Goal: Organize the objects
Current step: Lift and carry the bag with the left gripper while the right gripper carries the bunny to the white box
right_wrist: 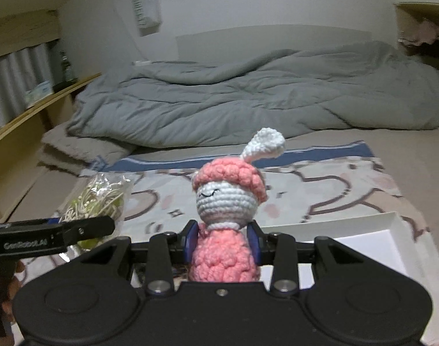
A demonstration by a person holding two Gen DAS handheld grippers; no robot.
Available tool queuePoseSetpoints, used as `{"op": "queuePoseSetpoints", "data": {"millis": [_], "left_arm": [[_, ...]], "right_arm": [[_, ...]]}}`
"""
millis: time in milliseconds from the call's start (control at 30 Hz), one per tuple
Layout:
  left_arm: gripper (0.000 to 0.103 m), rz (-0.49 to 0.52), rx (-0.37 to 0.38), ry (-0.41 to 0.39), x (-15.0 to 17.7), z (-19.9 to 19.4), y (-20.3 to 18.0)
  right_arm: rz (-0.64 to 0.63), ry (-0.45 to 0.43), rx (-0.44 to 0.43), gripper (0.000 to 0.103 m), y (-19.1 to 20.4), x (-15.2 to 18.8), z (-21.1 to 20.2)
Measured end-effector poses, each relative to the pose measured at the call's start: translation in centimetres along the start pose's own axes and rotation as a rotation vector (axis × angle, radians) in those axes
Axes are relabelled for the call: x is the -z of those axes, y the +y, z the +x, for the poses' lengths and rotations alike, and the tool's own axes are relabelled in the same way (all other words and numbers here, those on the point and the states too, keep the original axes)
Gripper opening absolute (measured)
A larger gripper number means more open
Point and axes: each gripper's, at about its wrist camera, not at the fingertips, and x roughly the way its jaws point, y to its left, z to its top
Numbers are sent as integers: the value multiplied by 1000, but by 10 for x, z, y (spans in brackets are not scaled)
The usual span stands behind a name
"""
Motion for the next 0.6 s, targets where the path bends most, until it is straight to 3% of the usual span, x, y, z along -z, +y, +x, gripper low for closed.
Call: {"op": "queuePoseSetpoints", "data": {"millis": [267, 600], "left_arm": [[62, -23, 89, 13, 4, 41, -33], [62, -89, 190, 63, 19, 92, -50]], "right_arm": [[53, 5, 91, 38, -49, 4, 8], [71, 55, 130, 38, -79, 15, 30]]}}
